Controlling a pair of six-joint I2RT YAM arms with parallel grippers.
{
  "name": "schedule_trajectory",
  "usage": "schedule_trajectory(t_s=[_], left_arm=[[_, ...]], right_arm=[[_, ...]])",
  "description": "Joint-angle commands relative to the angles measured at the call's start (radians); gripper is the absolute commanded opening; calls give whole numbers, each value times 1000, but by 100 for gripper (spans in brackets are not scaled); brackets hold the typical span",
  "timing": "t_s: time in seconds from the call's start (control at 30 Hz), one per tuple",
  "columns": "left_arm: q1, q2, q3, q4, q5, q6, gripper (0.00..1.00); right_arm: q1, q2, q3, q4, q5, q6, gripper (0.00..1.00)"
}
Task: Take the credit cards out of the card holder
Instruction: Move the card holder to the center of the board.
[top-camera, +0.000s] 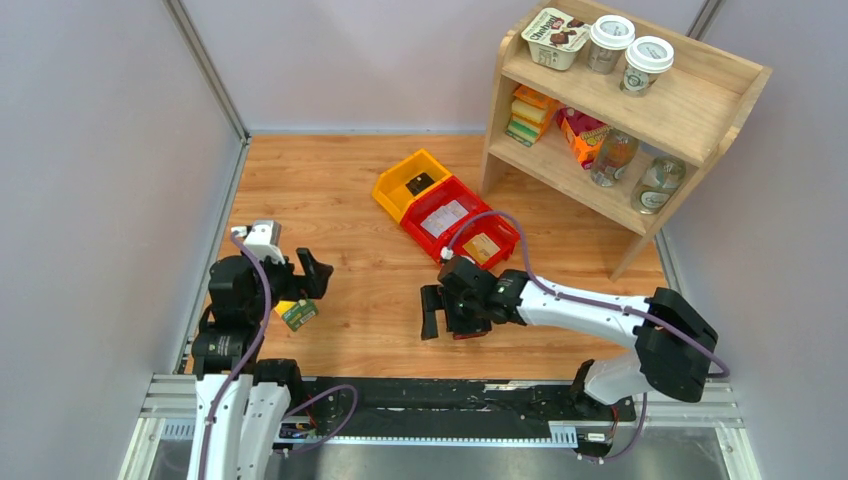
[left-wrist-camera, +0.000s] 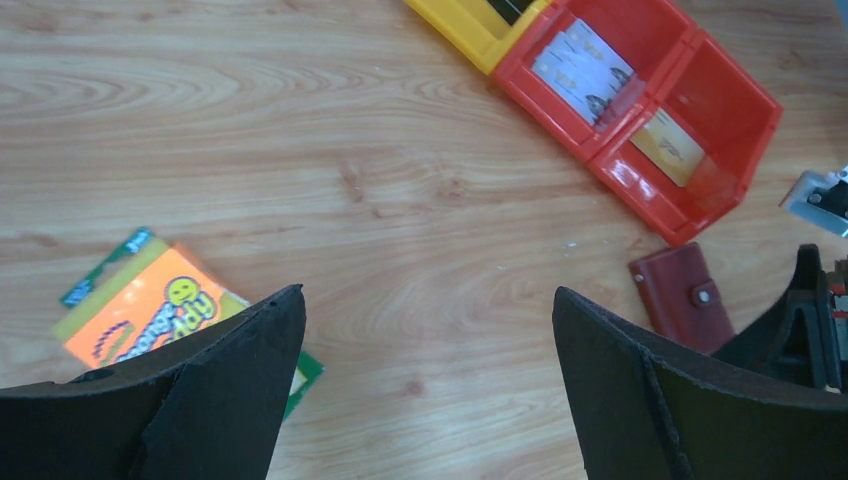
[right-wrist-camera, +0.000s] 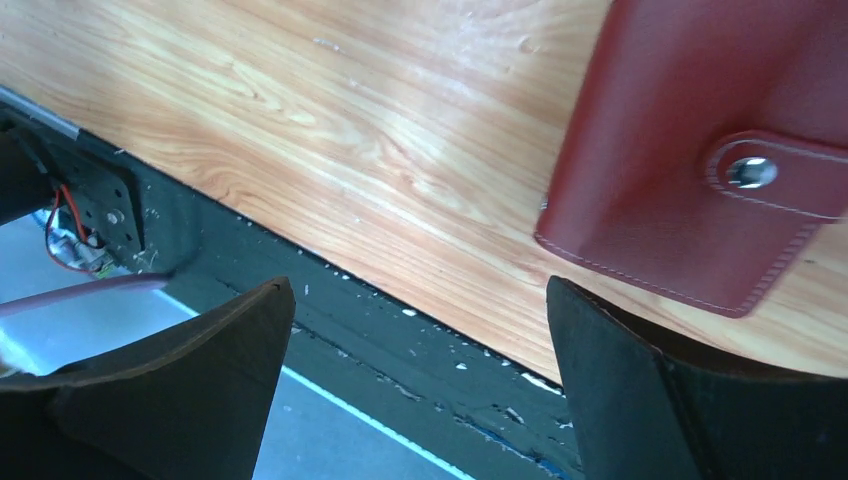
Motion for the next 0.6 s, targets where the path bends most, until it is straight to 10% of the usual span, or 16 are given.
schedule_trajectory(t_s=[0.0, 0.3, 0.57], left_arm=[[-2, 74, 31, 75, 147, -112, 100], [-333, 264, 14, 179, -47, -319, 98], [-614, 451, -46, 315, -277, -516, 93]], right_arm=[[-6, -70, 17, -108, 210, -80, 100], [-148, -147, -78, -70, 309, -195, 92], [-179, -34, -85, 46, 174, -247, 61]])
